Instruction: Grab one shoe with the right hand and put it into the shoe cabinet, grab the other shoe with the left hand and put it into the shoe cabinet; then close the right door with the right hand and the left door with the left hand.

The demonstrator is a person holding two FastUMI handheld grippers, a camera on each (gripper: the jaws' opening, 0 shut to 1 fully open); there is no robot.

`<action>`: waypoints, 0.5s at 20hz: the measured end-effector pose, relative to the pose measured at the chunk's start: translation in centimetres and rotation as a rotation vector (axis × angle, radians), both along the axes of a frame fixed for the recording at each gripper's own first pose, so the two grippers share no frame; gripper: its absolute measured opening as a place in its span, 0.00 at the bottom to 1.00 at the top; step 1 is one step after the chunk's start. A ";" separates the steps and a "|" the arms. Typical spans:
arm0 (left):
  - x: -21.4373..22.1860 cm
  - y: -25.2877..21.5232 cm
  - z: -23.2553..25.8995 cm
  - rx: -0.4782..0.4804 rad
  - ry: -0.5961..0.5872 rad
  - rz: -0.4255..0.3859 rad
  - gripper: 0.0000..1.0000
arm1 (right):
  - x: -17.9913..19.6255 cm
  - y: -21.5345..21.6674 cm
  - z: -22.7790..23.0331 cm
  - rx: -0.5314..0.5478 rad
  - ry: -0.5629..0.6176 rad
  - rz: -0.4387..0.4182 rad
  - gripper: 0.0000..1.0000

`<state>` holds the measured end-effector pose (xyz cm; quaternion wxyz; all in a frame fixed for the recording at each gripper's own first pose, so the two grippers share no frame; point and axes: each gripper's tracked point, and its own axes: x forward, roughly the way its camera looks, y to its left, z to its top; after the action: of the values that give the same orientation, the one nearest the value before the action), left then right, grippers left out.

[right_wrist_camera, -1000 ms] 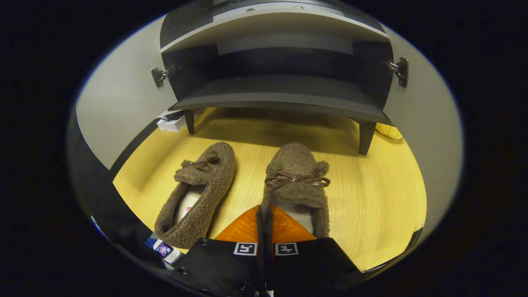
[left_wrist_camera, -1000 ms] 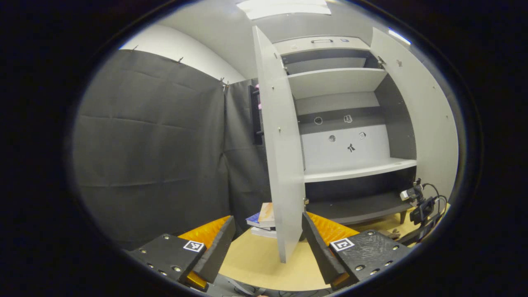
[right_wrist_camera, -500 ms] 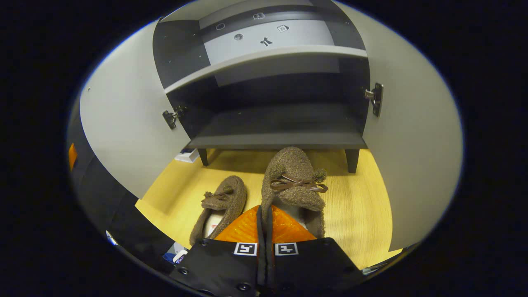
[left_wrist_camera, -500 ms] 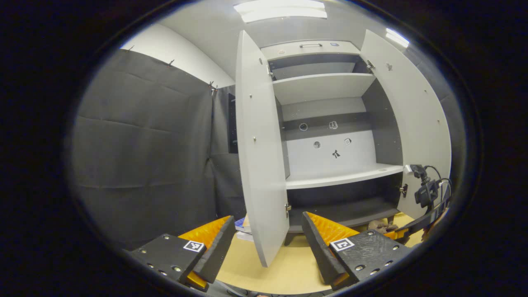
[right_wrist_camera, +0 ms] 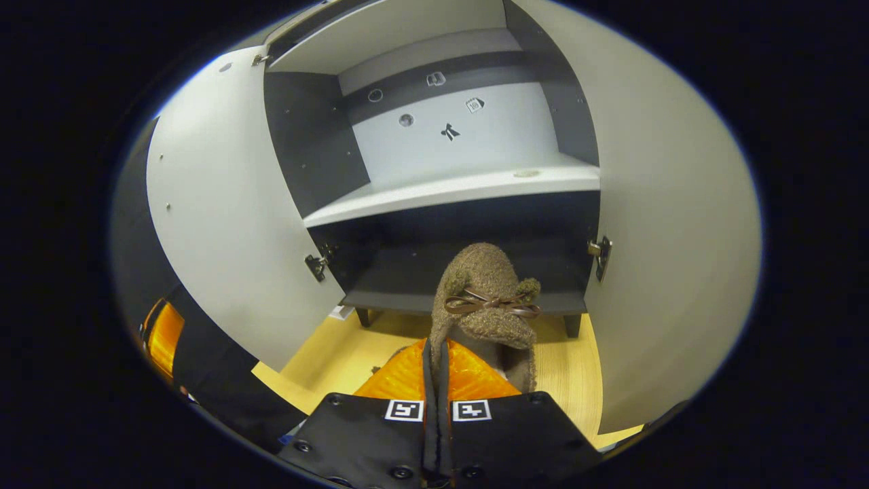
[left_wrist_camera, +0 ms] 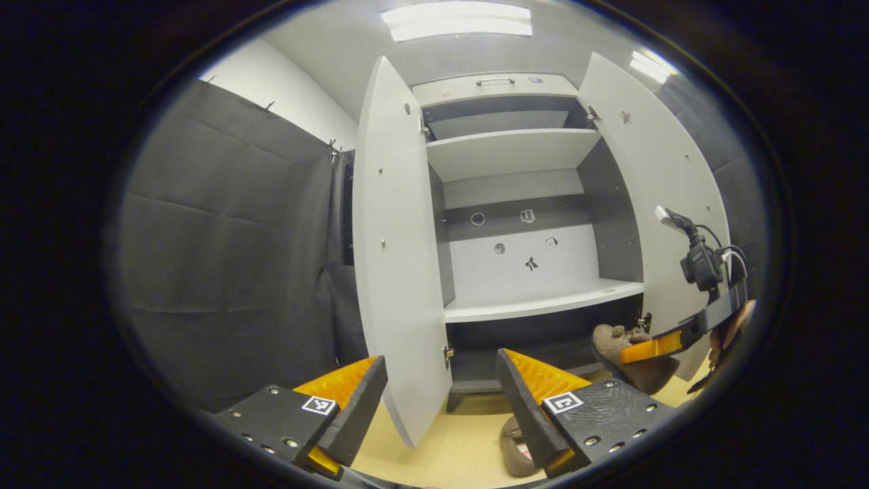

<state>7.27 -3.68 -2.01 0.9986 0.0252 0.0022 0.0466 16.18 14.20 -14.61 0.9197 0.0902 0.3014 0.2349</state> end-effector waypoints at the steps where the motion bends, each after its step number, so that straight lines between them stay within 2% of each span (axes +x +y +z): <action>1: 0.0 -0.1 -0.1 -0.001 -0.001 -0.003 1.00 | 0.2 0.0 1.0 0.003 -0.019 0.003 0.02; 10: 0.9 -0.8 -0.4 -0.014 -0.006 -0.023 1.00 | 3.9 0.9 9.0 0.027 -0.190 0.013 0.02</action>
<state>8.12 -4.47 -2.37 0.9992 0.0180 -0.0006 0.0352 20.10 15.11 -5.60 0.9412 0.0780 0.2104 0.2525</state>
